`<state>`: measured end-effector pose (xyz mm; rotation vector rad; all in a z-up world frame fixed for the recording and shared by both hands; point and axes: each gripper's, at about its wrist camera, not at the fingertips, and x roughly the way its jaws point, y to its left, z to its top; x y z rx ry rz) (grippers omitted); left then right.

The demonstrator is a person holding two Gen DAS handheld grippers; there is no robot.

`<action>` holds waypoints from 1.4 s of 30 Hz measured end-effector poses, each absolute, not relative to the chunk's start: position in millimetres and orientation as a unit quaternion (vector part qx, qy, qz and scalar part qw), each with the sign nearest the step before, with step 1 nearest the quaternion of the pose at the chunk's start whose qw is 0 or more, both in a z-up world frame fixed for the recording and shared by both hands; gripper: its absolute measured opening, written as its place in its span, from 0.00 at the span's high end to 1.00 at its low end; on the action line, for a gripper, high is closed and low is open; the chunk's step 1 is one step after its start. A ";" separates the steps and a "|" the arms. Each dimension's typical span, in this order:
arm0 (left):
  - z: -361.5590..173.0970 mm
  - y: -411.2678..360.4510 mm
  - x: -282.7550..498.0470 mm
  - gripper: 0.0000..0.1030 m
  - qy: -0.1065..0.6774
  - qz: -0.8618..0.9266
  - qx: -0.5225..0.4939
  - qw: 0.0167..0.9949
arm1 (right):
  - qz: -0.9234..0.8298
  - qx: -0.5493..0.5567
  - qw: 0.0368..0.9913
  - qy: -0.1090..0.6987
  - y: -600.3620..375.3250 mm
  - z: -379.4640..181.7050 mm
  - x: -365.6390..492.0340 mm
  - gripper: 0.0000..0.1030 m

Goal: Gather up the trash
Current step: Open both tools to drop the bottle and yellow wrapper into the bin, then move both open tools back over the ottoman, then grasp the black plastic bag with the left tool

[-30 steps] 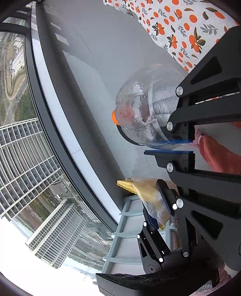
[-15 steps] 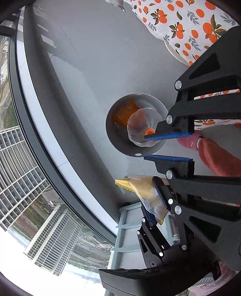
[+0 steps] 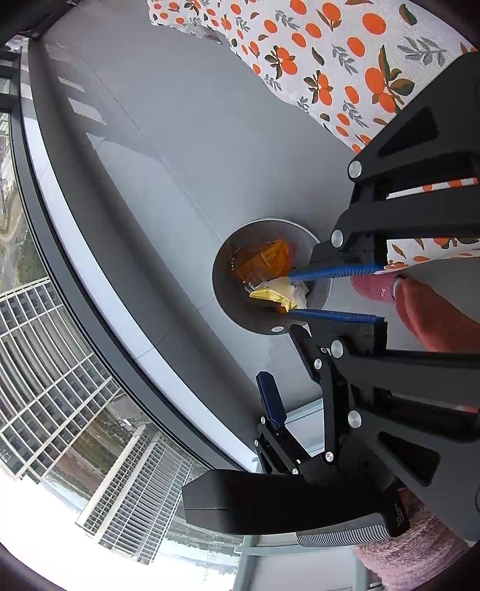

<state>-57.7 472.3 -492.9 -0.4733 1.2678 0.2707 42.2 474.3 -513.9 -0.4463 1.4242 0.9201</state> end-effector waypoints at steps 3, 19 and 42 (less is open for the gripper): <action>-484.7 462.1 -50.5 0.41 0.587 0.122 -0.203 0.774 | 0.398 -0.189 0.648 0.621 463.0 -507.9 39.3 0.85; -362.4 323.8 15.7 0.40 0.559 0.015 -0.117 0.821 | 0.284 -0.098 0.759 0.578 282.7 -388.9 80.1 0.56; -228.7 73.3 174.9 0.33 0.503 -0.072 -0.024 0.861 | 0.138 -0.043 0.851 0.504 14.3 -262.6 201.2 0.57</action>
